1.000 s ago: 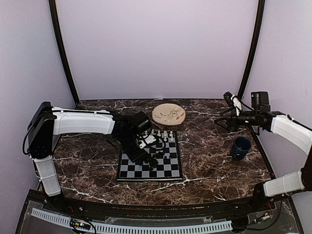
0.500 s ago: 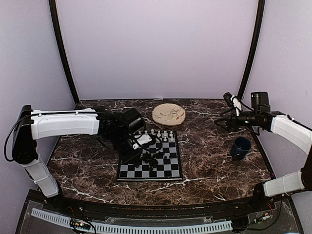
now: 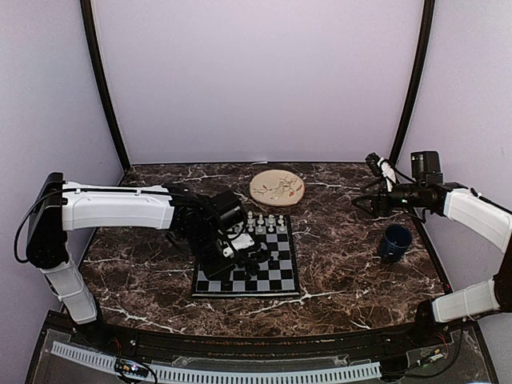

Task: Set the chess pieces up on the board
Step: Place the bishop on f8.

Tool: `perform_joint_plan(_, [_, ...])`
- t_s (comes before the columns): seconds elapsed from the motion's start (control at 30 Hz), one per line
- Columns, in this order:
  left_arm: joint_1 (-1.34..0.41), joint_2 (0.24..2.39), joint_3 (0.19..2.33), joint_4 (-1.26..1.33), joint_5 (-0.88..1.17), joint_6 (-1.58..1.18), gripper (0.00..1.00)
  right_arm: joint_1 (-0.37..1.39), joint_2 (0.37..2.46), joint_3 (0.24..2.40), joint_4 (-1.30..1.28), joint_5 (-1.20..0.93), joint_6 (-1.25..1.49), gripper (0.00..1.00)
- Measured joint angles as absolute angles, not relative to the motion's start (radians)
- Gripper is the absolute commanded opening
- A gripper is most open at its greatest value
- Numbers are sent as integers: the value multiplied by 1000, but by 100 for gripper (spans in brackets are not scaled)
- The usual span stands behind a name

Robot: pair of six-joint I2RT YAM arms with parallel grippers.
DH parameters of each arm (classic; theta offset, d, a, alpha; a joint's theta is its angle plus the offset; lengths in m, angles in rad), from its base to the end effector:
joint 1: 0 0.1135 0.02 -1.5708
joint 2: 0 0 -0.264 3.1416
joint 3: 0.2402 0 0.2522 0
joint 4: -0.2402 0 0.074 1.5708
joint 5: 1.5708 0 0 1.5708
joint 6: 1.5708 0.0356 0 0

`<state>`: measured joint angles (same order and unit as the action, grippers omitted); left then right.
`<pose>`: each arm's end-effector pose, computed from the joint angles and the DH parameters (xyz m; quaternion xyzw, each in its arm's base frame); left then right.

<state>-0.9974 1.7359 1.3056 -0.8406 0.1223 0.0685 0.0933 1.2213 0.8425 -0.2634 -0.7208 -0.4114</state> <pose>0.1826 -0.2908 0.2218 0.5093 0.8454 -0.1208 0.1062 0.2567 0.0476 0.2664 -0.3618 0.7708 0.2450 0.4637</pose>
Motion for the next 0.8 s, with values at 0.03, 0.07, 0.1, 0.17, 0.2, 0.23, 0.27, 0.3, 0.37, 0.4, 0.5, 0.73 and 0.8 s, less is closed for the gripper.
perform_joint_plan(0.03, [-998, 1740, 1305, -841, 122, 69, 0, 93, 1221, 842, -263, -720, -412, 63])
perform_joint_plan(0.07, [-999, 1742, 1305, -841, 122, 70, 0, 93, 1221, 842, -264, -720, -413, 63])
perform_joint_plan(0.1, [-999, 1743, 1305, -841, 122, 71, 0, 93, 1221, 842, -264, -719, -414, 63])
perform_joint_plan(0.17, [-999, 1743, 1303, -840, 119, 72, 0, 93, 1221, 842, -264, -719, -415, 63])
perform_joint_plan(0.2, [-999, 1743, 1301, -839, 116, 72, 0, 93, 1221, 842, -264, -719, -415, 63])
perform_joint_plan(0.23, [-999, 1744, 1299, -840, 112, 72, 0, 93, 1221, 842, -265, -719, -416, 63])
perform_joint_plan(0.27, [-1000, 1746, 1298, -839, 110, 73, 0, 93, 1221, 842, -265, -719, -418, 63])
perform_joint_plan(0.3, [-1000, 1750, 1297, -839, 106, 73, 0, 93, 1221, 842, -266, -718, -419, 63])
perform_joint_plan(0.37, [-1000, 1758, 1295, -839, 100, 73, 0, 93, 1221, 842, -268, -717, -423, 63])
perform_joint_plan(0.4, [-1000, 1763, 1295, -839, 96, 73, 0, 93, 1221, 842, -270, -716, -426, 63])
perform_joint_plan(0.5, [-1000, 1778, 1294, -835, 92, 75, 0, 93, 1221, 842, -272, -713, -430, 63])
perform_joint_plan(0.73, [-1000, 1802, 1293, -824, 88, 75, 0, 93, 1221, 842, -279, -710, -434, 64])
perform_joint_plan(0.8, [-1000, 1804, 1293, -822, 87, 75, 0, 93, 1221, 842, -279, -710, -435, 64])
